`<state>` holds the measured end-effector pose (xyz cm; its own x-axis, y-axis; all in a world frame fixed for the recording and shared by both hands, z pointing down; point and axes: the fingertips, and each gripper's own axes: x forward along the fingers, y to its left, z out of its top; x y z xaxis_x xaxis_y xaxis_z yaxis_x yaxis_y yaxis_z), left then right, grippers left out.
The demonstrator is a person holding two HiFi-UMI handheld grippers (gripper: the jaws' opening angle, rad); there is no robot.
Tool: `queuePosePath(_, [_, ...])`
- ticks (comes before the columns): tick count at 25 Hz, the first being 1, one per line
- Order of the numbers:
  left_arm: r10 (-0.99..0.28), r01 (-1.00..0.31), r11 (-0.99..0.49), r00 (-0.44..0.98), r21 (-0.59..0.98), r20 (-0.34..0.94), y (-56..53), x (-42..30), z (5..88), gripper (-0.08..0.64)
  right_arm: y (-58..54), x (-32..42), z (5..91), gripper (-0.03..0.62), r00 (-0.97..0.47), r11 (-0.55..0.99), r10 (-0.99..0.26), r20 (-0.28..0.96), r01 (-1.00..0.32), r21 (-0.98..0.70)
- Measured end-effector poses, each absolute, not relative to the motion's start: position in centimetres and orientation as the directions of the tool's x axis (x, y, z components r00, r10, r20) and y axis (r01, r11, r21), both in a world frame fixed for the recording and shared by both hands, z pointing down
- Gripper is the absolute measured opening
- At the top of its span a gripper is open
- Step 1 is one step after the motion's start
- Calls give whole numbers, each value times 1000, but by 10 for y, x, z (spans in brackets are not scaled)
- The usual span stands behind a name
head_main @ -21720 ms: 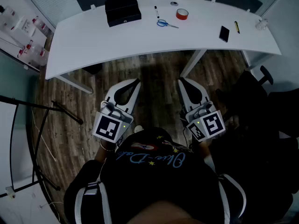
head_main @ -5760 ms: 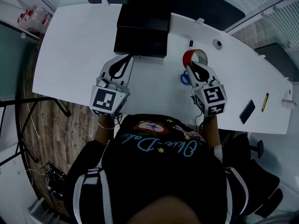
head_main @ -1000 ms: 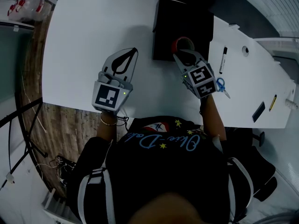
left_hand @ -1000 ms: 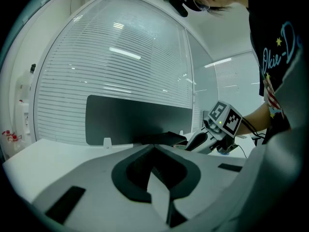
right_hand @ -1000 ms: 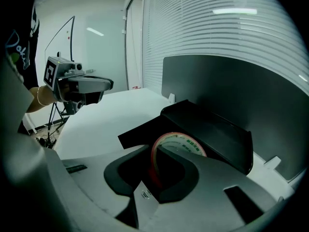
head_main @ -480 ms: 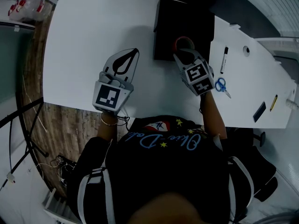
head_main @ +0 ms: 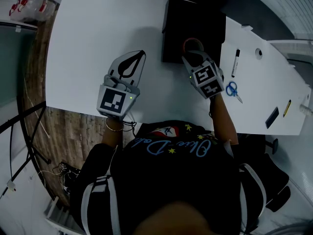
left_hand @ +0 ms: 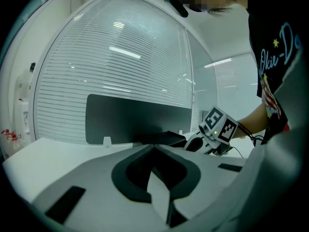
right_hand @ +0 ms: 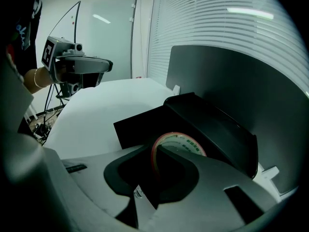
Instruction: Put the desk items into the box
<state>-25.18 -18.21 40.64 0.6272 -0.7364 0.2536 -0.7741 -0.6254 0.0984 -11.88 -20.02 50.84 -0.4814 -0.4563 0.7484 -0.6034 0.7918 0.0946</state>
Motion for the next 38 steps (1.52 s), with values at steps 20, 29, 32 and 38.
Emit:
queuePosePath(20, [-736,-772,-628,630,96,249,-178,-251,403,0,-203,-118,500,95,-482,793,-475,736,-597,122])
queuePosePath(29, [-736,-770,-633,631,84,245,-176,-249,400,0,-206,-116,482,20,-513,759,-534,672,-641,114])
queuePosePath(32, [-734,-768,-636,633,81,245,-174,-247,399,0,-207,-112,474,5,-510,738,-562,651,-665,115])
queuePosePath(38, [-723,-756,-651,645,68,246,-170,-241,395,0,-203,-106,463,5,-497,705,-597,630,-700,115])
